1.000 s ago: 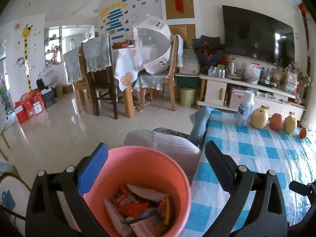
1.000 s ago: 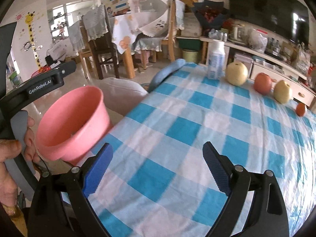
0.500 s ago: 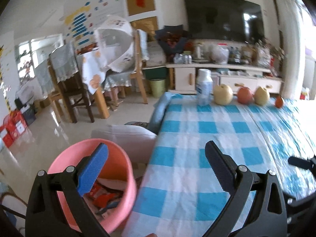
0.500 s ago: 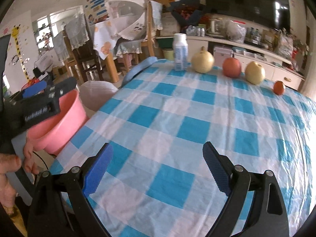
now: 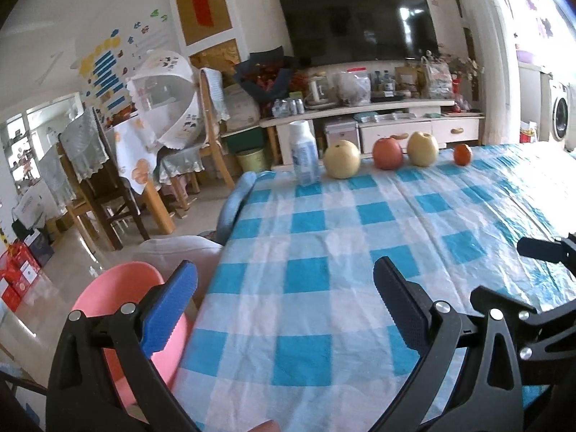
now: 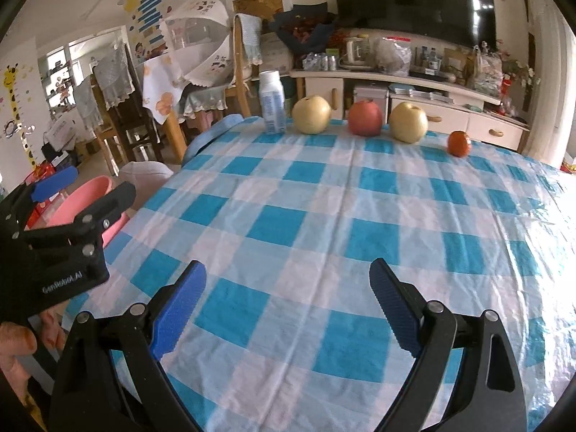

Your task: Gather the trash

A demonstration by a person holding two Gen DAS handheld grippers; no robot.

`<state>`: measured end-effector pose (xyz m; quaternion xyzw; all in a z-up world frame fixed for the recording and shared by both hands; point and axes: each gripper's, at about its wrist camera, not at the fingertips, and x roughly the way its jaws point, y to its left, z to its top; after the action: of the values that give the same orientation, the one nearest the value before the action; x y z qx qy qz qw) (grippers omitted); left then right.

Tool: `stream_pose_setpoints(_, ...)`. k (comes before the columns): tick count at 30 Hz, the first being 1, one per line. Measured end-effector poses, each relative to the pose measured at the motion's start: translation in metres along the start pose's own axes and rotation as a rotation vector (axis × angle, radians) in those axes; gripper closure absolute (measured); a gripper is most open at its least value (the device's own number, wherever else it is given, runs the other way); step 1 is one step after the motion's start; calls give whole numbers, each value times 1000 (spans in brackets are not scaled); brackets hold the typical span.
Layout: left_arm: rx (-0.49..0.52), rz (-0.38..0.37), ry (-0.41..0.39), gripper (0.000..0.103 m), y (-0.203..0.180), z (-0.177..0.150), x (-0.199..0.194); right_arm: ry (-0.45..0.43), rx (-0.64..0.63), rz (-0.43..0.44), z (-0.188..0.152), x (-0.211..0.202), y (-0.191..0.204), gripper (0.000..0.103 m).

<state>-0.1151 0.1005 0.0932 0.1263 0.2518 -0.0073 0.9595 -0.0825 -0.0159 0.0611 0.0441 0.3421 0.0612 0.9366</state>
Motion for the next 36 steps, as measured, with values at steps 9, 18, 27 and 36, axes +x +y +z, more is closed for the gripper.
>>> stream_pose_setpoints(9, -21, -46, 15, 4, -29, 2, -8, -29, 38, -41, -2, -20, -31, 12)
stream_pose_setpoints(18, -35, -69, 25, 4, -56, 2, -16, -55, 32, -115, -9, -38, -54, 12)
stream_pose_setpoints(27, -39, -114, 12, 4, -80, 3, -33, -100, 5, -189, -19, -67, -64, 12)
stream_pose_setpoints(36, -33, -128, -1, 4, -83, 5, -57, -154, 6, -212, -18, -105, -59, 12)
